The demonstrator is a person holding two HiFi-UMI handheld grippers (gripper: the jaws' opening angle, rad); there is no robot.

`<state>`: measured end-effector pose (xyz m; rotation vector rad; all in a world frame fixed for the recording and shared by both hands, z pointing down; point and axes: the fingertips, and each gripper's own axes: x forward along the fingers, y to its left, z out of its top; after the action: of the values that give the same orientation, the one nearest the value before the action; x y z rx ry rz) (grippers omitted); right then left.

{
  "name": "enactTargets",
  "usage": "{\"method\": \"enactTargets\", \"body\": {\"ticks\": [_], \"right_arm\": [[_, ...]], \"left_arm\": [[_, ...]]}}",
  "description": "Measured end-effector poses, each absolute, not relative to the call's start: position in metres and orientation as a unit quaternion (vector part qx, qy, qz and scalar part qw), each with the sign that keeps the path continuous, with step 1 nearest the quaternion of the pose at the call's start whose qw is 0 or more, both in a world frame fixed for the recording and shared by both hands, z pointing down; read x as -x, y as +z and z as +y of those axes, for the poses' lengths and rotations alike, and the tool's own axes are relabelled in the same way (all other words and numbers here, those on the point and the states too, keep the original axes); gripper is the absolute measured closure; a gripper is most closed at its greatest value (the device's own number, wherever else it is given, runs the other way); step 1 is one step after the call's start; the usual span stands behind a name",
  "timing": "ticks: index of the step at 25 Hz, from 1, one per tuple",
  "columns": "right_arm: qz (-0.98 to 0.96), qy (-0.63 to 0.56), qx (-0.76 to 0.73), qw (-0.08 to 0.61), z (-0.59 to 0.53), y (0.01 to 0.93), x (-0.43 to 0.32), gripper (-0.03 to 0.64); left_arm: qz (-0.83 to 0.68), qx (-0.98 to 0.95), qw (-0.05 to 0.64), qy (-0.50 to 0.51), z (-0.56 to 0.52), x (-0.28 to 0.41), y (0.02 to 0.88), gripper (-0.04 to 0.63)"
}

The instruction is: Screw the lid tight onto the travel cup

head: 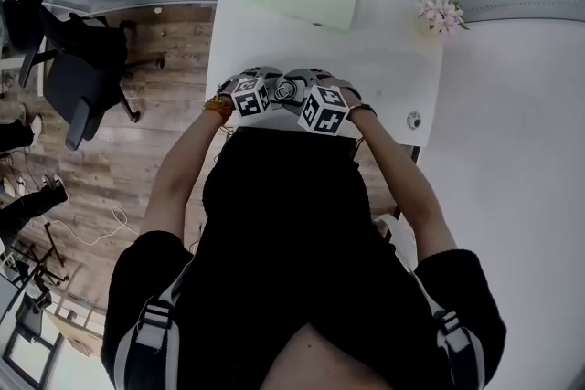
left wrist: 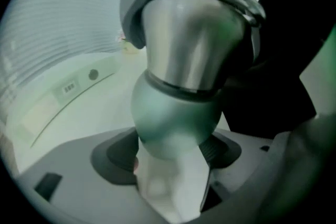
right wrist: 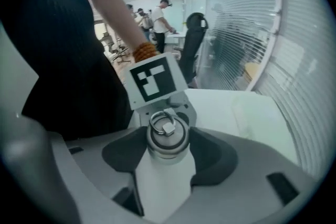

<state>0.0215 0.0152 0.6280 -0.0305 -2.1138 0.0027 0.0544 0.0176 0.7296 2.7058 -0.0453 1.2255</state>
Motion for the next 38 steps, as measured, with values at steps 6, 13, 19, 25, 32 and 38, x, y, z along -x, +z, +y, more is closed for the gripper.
{"method": "enactTargets", "body": {"ticks": [6, 13, 19, 25, 32, 38], "right_arm": [[-0.853, -0.036, 0.094, 0.512, 0.022, 0.626, -0.018, 0.357], [-0.891, 0.030, -0.069, 0.448, 0.019, 0.616, -0.021, 0.302], [-0.886, 0.074, -0.166, 0.426, 0.019, 0.620, -0.016, 0.326], [-0.890, 0.063, -0.126, 0.434, 0.020, 0.625, -0.013, 0.336], [-0.877, -0.030, 0.078, 0.474, 0.026, 0.629, -0.015, 0.337], [-0.865, -0.052, 0.116, 0.485, 0.031, 0.629, -0.012, 0.336]], "left_arm": [[0.090, -0.889, 0.044, 0.447, 0.023, -0.050, 0.730, 0.230], [-0.063, -0.915, 0.099, 0.386, 0.020, -0.053, 0.727, 0.230], [-0.196, -0.903, 0.134, 0.358, 0.022, -0.050, 0.725, 0.232], [-0.181, -0.902, 0.137, 0.369, 0.023, -0.050, 0.728, 0.233], [-0.005, -0.892, 0.072, 0.446, 0.023, -0.047, 0.735, 0.232], [0.113, -0.876, 0.016, 0.469, 0.029, -0.042, 0.734, 0.229]]}}
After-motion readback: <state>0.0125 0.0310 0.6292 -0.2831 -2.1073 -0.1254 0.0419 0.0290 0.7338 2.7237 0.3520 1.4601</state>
